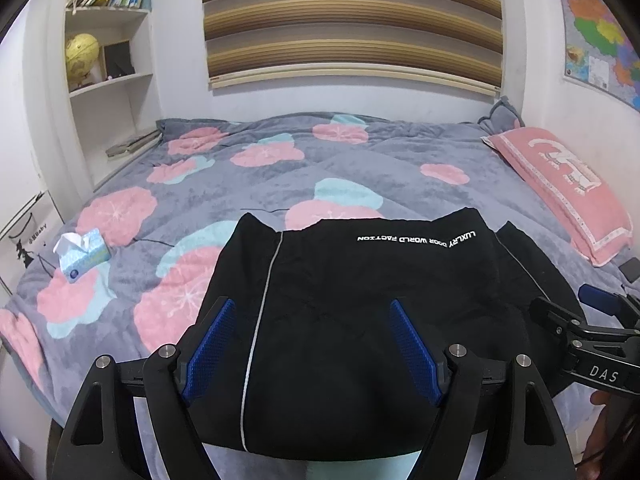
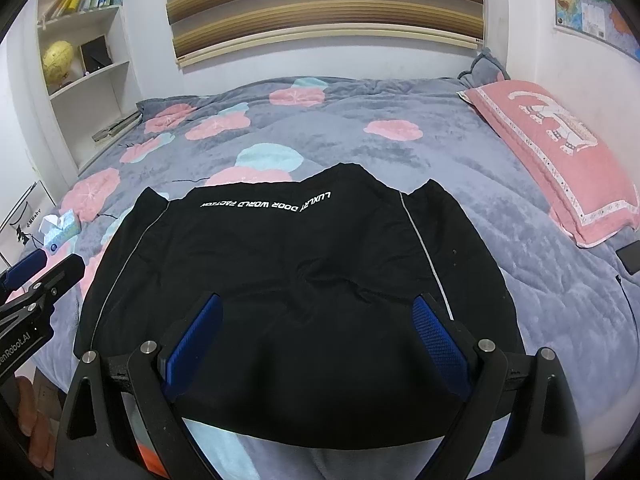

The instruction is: Fold large clothes

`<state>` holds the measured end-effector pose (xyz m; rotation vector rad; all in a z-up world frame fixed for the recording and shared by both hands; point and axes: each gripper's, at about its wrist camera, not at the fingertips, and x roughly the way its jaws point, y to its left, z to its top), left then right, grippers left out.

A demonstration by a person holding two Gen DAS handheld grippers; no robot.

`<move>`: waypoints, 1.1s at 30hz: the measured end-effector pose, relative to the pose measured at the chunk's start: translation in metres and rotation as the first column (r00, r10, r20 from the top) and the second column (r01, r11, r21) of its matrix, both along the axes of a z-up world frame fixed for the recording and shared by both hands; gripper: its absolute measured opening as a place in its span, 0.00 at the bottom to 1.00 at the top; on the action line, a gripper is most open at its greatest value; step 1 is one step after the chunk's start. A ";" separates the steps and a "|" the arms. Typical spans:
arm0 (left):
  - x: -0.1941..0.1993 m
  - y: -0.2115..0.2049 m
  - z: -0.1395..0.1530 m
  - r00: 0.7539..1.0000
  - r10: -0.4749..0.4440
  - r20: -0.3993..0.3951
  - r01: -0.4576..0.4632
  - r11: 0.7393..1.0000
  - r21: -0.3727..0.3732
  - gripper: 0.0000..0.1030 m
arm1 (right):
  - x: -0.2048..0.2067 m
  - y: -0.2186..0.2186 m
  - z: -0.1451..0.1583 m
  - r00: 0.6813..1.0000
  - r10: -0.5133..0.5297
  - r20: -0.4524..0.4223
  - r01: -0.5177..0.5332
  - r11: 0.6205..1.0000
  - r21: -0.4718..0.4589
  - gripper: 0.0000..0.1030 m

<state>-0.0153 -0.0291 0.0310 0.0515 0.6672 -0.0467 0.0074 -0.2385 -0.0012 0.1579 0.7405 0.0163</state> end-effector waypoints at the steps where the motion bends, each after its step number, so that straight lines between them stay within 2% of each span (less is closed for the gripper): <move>1: 0.000 -0.001 -0.001 1.000 0.000 -0.007 0.000 1.000 -0.003 0.78 | 0.001 0.000 0.000 1.000 0.001 -0.001 -0.001 1.000 0.000 0.94; 5: 0.005 0.001 -0.006 0.999 0.002 -0.033 -0.002 1.000 -0.009 0.78 | 0.001 0.002 -0.001 1.000 0.000 -0.003 0.000 1.000 0.000 0.94; 25: 0.007 -0.003 -0.005 1.000 0.006 -0.026 -0.005 1.000 0.021 0.78 | 0.006 0.002 -0.006 1.000 0.013 -0.020 -0.013 1.000 0.000 0.94; 33: 0.004 -0.004 -0.003 1.000 0.022 0.018 -0.022 0.999 0.042 0.78 | 0.008 0.002 -0.006 1.000 0.019 -0.023 -0.019 1.000 -0.004 0.94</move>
